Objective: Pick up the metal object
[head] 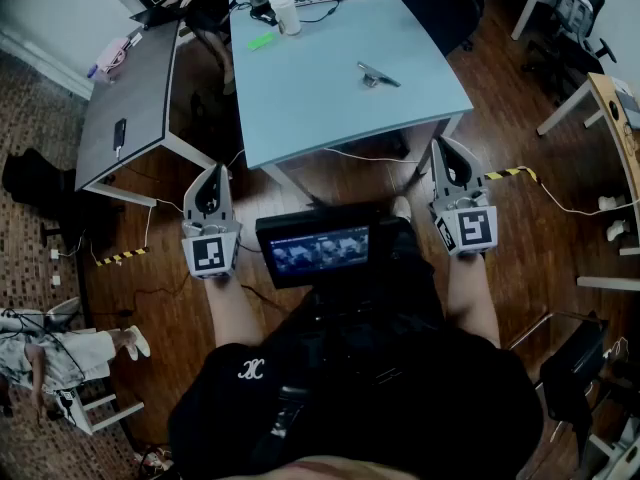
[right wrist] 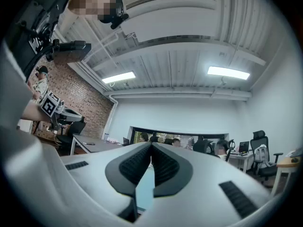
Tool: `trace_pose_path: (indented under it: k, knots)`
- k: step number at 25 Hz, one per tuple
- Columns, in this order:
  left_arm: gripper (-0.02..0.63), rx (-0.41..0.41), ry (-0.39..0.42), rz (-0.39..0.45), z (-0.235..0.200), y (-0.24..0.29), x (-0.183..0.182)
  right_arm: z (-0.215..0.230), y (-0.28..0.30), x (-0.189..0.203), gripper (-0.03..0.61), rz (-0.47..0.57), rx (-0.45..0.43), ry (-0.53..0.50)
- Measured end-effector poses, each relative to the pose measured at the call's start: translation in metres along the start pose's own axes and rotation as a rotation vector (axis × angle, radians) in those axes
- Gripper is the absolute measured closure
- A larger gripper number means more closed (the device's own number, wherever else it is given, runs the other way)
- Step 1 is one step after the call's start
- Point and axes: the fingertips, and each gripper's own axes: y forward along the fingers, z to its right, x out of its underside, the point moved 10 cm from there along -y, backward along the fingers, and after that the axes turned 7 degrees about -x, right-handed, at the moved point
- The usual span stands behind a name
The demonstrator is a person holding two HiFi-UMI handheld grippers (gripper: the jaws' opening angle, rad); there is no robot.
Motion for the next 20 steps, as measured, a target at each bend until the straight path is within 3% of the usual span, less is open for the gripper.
trace_pose_path:
  k: [4,9,14,20]
  knots:
    - [0.600,-0.025,-0.056,0.038,0.003,0.052,0.018,0.042,0.041,0.026,0.594,0.002,-0.019,0.007]
    - [0.600,-0.043,-0.033,0.020,0.027,0.150,0.016,0.123,0.107,0.062,0.594,-0.010,-0.051,0.018]
    - [0.598,-0.044,-0.011,0.044,0.050,0.239,-0.007,0.197,0.164,0.081,0.592,-0.025,-0.114,0.035]
    - [0.598,-0.025,-0.031,-0.015,0.078,0.290,-0.021,0.241,0.202,0.097,0.592,-0.051,-0.188,0.047]
